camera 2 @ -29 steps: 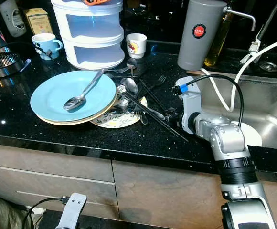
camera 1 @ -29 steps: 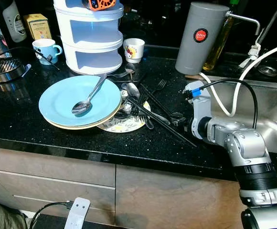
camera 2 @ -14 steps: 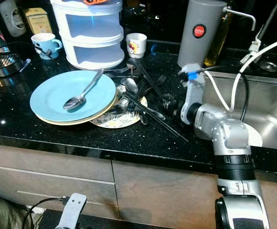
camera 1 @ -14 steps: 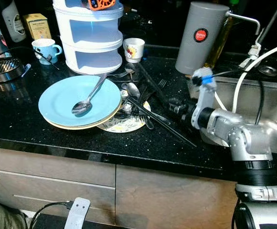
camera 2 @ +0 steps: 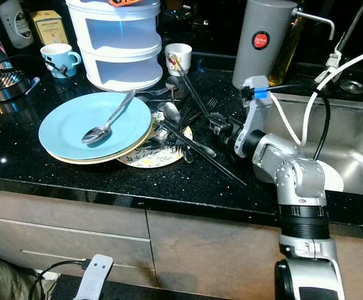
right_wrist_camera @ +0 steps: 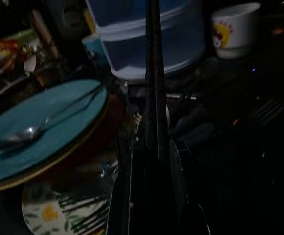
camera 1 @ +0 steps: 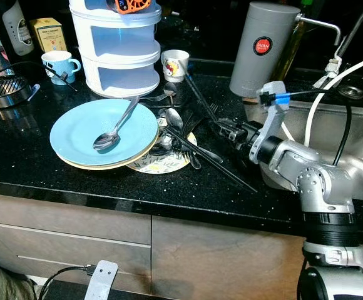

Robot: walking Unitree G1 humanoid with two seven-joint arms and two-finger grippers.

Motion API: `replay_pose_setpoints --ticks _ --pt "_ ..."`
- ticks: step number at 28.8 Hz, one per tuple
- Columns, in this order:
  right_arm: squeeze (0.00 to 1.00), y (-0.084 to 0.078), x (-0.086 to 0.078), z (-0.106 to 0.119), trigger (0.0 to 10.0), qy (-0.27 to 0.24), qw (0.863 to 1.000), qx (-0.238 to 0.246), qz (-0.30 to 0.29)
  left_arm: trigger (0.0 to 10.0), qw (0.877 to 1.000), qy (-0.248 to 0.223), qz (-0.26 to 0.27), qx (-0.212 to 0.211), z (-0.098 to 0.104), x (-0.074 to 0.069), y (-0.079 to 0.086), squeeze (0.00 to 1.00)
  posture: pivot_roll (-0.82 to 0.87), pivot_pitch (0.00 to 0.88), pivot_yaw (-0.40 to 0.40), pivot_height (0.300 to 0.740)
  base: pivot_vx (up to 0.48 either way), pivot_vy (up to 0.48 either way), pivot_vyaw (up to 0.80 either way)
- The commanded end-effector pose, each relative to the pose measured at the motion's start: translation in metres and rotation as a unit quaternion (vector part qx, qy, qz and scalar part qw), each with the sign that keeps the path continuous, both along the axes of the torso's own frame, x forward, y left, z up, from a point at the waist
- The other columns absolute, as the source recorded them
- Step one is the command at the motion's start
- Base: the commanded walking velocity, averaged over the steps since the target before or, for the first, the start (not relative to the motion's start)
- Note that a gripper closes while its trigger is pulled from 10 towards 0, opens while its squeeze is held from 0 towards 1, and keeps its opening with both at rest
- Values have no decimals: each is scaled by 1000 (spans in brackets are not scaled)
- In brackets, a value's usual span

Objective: Kitchen organization

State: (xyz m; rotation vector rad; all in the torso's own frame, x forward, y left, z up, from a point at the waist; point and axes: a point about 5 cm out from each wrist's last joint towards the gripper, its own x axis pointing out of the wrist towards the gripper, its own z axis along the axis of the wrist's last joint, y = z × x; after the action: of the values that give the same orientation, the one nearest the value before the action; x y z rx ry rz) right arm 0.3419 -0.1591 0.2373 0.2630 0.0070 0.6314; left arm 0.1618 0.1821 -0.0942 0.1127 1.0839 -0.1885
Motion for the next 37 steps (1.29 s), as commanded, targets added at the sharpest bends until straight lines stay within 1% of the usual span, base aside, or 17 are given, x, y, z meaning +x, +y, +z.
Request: replay_pose_setpoints --ticks 1,3,9,10,12,13,15,16,19,27,31,33,37 --pt "0 -4 2 4 10000 -14 1000 18 -13 10000 1000 6 -2 5 -2 -5 3 0 -43 0 -41 740 0 0 0" --pt "0 0 2 8 10000 -25 999 33 -14 10000 1000 6 2 4 -2 -5 2 0 -56 0 -51 740 0 0 0" --pt "0 10 2 7 10000 -33 998 50 -12 10000 1000 7 5 6 -3 -7 -1 0 -73 0 -37 740 0 0 0" --pt "0 12 2 7 10000 -37 997 62 -13 10000 1000 6 8 5 -3 -6 -2 0 -68 0 -38 740 0 0 0" --pt "0 15 0 8 10000 -43 994 99 -15 10000 1000 3 11 5 -3 -5 -4 0 -66 0 -36 740 0 0 0" --pt "0 15 0 8 10000 -43 994 99 -15 10000 1000 3 11 5 -3 -5 -4 0 -66 0 -36 740 0 0 0" --pt "0 18 -2 9 10000 -49 990 132 -13 10000 1000 0 12 6 -2 -4 -3 0 -64 0 -34 740 0 0 0" --pt "0 18 -2 9 10000 -49 990 132 -13 10000 1000 0 12 6 -2 -4 -3 0 -64 0 -34 740 0 0 0" --pt "0 21 -7 11 10000 -59 983 171 -5 10000 1000 -6 25 14 -2 -4 0 0 -61 0 -32 740 0 0 0" --pt "0 18 -8 10 10000 -63 981 185 -13 10000 999 -14 33 21 -1 -2 4 0 -62 0 -30 740 0 0 0" --pt "0 11 -10 13 10000 -71 976 204 -26 10000 997 -28 67 13 3 5 6 0 -68 3 -24 740 0 0 0" --pt "0 11 -10 13 10000 -71 976 205 -28 10000 997 -30 72 13 3 6 7 0 -65 1 -25 740 0 0 0" --pt "0 11 -10 12 10000 -70 975 208 -36 10000 994 -44 96 8 6 12 8 0 -46 6 -14 740 0 0 0"
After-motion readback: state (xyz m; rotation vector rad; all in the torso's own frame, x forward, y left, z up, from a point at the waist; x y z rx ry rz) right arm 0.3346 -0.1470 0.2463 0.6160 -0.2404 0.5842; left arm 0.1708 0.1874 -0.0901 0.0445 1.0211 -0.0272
